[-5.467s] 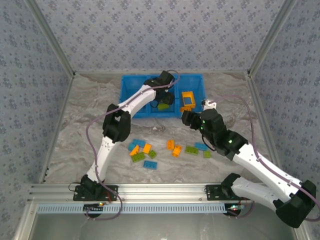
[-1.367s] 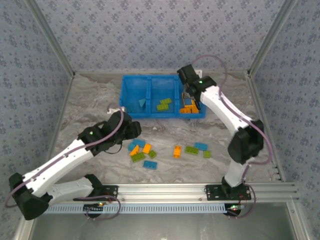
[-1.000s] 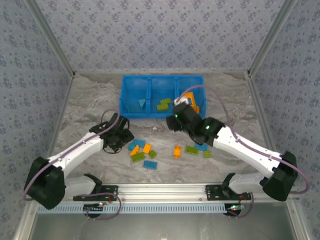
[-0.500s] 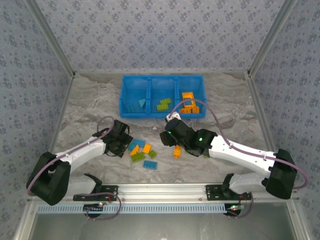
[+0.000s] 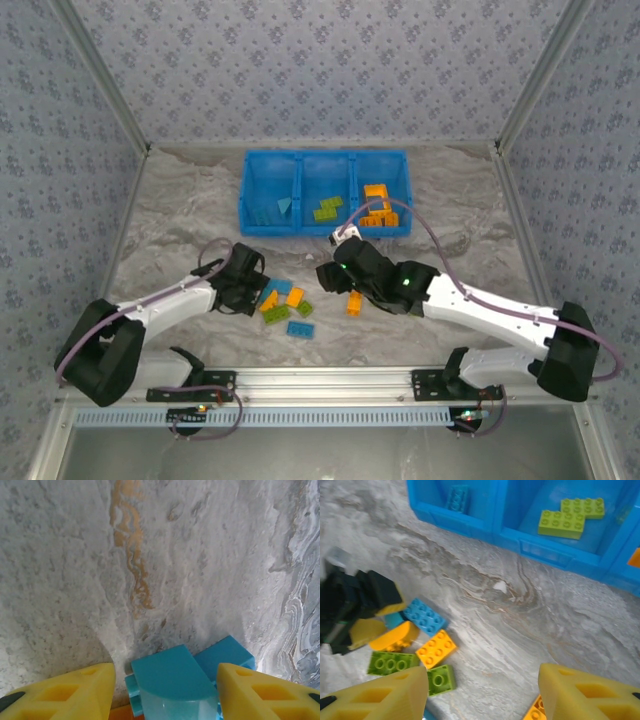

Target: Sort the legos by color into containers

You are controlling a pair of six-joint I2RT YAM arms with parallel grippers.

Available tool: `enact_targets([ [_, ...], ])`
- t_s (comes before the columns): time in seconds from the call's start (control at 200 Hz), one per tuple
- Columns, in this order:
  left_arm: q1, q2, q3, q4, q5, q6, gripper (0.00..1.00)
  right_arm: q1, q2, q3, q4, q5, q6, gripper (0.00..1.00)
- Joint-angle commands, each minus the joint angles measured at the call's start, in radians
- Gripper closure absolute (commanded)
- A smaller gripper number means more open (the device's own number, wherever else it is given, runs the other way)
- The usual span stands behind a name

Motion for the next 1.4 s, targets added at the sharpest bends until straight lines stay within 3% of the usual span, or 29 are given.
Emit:
enact_targets([
  [0.0, -0.012, -0.01, -0.018, -0.003, 0.009, -0.044, 0.44, 0.003, -0.045, -0.027, 0.076, -0.06, -0.026, 0.36],
  [0.4, -0.052, 0.059, 0.015, -0.01, 0.009, -0.052, 0.52, -0.001, -0.044, -0.028, 0.049, -0.048, -0.004, 0.37],
  [0.58, -0.053, 0.015, 0.004, -0.041, -0.055, -0.046, 0.63, 0.0, -0.068, -0.046, 0.093, -0.099, -0.022, 0.37],
  [0.829, -0.053, -0.128, 0.163, -0.282, -0.257, 0.142, 0.71, -0.012, -0.13, -0.06, 0.148, -0.127, -0.028, 0.37],
  [0.949, -0.041, -0.128, 0.26, -0.284, -0.293, 0.281, 0.72, -0.028, -0.132, -0.056, 0.164, -0.124, -0.027, 0.36],
  [1.074, 0.004, -0.026, 0.397, -0.248, -0.256, 0.447, 0.72, -0.05, -0.108, -0.045, 0.208, -0.114, -0.019, 0.36],
  [1.394, 0.13, 0.449, 0.883, -0.321, -0.153, 0.737, 0.72, -0.082, 0.009, 0.055, 0.309, -0.054, 0.01, 0.35],
])
